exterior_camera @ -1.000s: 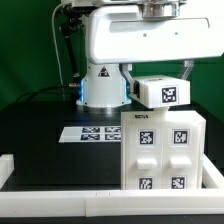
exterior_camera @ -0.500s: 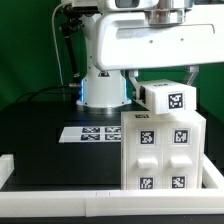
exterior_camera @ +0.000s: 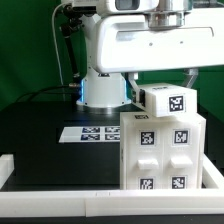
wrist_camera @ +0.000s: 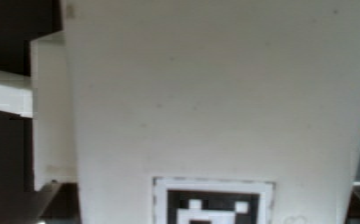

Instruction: Assemble cabinet

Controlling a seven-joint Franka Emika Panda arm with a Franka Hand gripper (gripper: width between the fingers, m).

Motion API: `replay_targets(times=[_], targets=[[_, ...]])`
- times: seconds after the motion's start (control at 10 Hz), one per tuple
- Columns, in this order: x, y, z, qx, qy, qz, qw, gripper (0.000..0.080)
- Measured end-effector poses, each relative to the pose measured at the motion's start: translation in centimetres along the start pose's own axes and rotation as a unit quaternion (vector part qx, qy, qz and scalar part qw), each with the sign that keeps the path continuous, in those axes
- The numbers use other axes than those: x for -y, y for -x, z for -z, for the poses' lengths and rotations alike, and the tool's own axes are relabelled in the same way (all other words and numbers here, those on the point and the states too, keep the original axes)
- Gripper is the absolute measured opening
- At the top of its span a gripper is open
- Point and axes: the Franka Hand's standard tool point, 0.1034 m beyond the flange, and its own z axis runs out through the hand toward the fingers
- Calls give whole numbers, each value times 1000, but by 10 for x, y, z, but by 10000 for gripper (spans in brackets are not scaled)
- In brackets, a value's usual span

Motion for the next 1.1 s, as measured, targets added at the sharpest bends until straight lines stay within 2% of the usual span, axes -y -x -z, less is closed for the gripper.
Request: replay_targets(times=[0.7,1.1], targets=[[0,0,0,-1,0,-12,1000,561],[1,0,0,-6,-1,-148,989,561]])
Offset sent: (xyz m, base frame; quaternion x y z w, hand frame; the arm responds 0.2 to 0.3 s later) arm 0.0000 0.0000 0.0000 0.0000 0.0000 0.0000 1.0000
